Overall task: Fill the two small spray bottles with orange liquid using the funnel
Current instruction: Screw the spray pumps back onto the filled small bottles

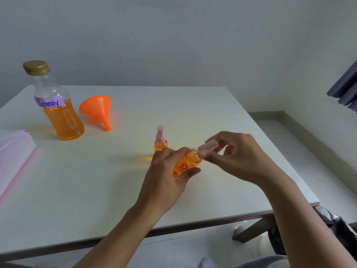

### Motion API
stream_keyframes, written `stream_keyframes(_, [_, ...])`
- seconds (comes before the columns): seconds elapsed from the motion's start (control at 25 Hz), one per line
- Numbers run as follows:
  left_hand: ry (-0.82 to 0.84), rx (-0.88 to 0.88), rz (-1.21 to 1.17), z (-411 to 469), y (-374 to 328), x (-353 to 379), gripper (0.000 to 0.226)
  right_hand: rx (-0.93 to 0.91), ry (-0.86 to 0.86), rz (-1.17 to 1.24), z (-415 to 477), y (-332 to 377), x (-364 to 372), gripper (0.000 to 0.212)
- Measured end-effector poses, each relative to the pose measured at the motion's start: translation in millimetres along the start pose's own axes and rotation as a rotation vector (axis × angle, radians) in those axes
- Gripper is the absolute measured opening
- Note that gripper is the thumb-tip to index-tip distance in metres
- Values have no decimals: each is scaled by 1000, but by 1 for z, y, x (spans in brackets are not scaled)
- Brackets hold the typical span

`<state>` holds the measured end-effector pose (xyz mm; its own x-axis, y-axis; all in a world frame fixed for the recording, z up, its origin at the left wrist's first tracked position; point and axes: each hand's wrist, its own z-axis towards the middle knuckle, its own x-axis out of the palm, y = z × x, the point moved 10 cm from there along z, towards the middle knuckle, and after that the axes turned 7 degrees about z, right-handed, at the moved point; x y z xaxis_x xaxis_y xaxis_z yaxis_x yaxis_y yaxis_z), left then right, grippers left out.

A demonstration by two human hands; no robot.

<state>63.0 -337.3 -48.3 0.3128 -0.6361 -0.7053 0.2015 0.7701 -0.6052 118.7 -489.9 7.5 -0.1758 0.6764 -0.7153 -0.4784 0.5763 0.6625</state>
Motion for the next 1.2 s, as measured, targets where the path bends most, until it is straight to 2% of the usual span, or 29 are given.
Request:
stream_keyframes(0.08, [3,-3,14,-1,0,0,53,-29,32,54,-2,3,-1,50])
stream_keyframes(0.2, [-10,11,38,-1,0,-3,51,-20,-13,83,-2,4,-1,21])
stream_keyframes(0.32, [-16,19,31,0,-2,-6,49,29,-69,-1,1,2,-6,53])
stream_keyframes(0.44, [-13,19,34,0,-4,-7,51,-48,-18,82,-1,10,-6,54])
stream_keyframes(0.52, [-7,17,40,-1,-3,-6,51,-59,-43,72,-3,12,-5,44])
stream_keyframes(0.6, [-5,27,44,-1,-3,-6,49,-6,-94,-1,0,6,-6,54])
stream_keyframes(0.68, [1,32,43,-1,-4,-5,48,15,-71,-32,1,2,-4,62])
stream_keyframes(0.8, [2,29,37,0,-5,-5,50,-33,20,83,-2,6,0,47])
stream_keyframes(0.96, [7,33,46,0,-3,-4,48,23,-24,70,1,-5,5,19])
stream_keyframes(1.04, [17,26,42,-1,-1,-2,45,42,3,73,3,-11,12,16])
stream_keyframes(1.2, [58,6,-90,1,-4,-1,42,-1,70,276,0,-3,16,25])
